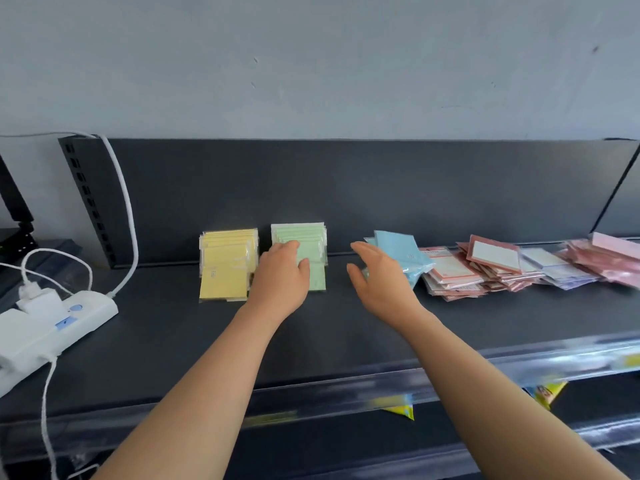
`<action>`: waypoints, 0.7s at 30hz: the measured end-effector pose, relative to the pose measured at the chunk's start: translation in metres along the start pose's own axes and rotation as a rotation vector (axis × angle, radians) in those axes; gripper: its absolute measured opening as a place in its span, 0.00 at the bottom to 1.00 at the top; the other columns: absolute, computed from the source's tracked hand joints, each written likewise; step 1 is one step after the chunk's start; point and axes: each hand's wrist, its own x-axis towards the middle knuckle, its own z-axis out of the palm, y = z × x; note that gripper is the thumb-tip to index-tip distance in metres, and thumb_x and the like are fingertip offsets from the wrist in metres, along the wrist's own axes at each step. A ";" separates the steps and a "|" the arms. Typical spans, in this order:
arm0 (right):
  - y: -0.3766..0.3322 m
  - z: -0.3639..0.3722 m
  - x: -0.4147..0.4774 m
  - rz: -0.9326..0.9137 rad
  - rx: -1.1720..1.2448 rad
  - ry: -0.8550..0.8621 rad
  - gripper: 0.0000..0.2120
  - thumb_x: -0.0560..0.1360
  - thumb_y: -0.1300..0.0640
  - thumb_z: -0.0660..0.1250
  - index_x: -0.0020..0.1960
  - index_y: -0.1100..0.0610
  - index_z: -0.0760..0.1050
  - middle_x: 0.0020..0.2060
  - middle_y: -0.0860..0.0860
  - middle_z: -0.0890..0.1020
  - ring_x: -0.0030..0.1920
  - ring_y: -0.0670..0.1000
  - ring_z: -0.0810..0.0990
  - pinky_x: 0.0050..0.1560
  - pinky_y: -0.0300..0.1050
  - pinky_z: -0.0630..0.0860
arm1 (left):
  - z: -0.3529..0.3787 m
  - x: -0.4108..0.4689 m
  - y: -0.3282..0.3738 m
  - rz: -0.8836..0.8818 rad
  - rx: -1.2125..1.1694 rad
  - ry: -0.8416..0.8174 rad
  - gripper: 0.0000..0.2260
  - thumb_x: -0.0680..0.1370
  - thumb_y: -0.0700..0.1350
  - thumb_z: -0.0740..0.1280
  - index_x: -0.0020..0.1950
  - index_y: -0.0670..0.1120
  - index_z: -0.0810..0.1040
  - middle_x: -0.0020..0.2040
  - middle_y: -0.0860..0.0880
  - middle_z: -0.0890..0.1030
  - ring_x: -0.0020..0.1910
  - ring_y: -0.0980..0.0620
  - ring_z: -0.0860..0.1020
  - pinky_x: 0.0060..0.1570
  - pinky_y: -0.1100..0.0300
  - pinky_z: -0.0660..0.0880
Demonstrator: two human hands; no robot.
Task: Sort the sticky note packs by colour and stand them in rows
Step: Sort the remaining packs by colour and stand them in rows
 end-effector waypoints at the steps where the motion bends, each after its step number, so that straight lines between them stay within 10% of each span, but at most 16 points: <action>1: 0.006 -0.009 -0.002 0.016 -0.002 0.030 0.20 0.81 0.57 0.59 0.71 0.59 0.67 0.70 0.53 0.70 0.71 0.52 0.67 0.67 0.41 0.61 | 0.002 -0.002 0.007 0.008 -0.022 -0.010 0.19 0.82 0.46 0.58 0.73 0.43 0.67 0.67 0.45 0.73 0.66 0.46 0.71 0.64 0.52 0.69; 4: 0.029 -0.036 -0.006 0.116 -0.045 0.082 0.19 0.81 0.57 0.58 0.71 0.60 0.69 0.69 0.55 0.72 0.69 0.54 0.70 0.66 0.42 0.63 | 0.013 -0.004 0.033 -0.011 -0.101 -0.086 0.19 0.82 0.48 0.58 0.71 0.43 0.69 0.64 0.47 0.76 0.64 0.47 0.72 0.58 0.57 0.68; 7: 0.054 -0.059 -0.001 0.256 -0.031 0.085 0.21 0.81 0.54 0.59 0.72 0.60 0.67 0.70 0.56 0.71 0.70 0.55 0.68 0.67 0.45 0.63 | 0.029 0.003 0.058 -0.070 -0.201 -0.158 0.07 0.82 0.49 0.58 0.53 0.48 0.72 0.40 0.53 0.74 0.46 0.49 0.72 0.47 0.59 0.66; 11: 0.085 -0.070 0.017 0.339 -0.031 0.009 0.20 0.79 0.51 0.60 0.66 0.60 0.73 0.64 0.56 0.77 0.65 0.58 0.73 0.60 0.47 0.69 | 0.054 0.023 0.082 -0.206 -0.218 -0.222 0.18 0.82 0.53 0.56 0.35 0.46 0.61 0.33 0.50 0.63 0.31 0.52 0.63 0.31 0.57 0.59; 15: 0.102 -0.068 0.038 0.343 0.022 -0.099 0.16 0.76 0.50 0.63 0.34 0.57 0.67 0.29 0.50 0.72 0.35 0.53 0.72 0.32 0.44 0.65 | 0.080 0.046 0.094 -0.440 -0.323 -0.378 0.24 0.79 0.61 0.55 0.58 0.42 0.76 0.51 0.46 0.77 0.47 0.48 0.75 0.45 0.56 0.72; 18: 0.111 -0.071 0.050 0.329 0.018 -0.196 0.19 0.75 0.49 0.66 0.30 0.56 0.64 0.26 0.49 0.68 0.28 0.49 0.66 0.29 0.44 0.61 | 0.094 0.058 0.097 -0.575 -0.466 -0.446 0.25 0.77 0.65 0.58 0.62 0.48 0.75 0.59 0.46 0.78 0.56 0.46 0.77 0.58 0.50 0.76; 21: 0.117 -0.077 0.054 0.316 0.044 -0.305 0.17 0.75 0.49 0.66 0.33 0.58 0.67 0.26 0.49 0.68 0.27 0.49 0.66 0.29 0.43 0.62 | 0.099 0.065 0.096 -0.639 -0.528 -0.444 0.24 0.74 0.65 0.65 0.58 0.49 0.78 0.57 0.47 0.79 0.54 0.47 0.78 0.50 0.54 0.77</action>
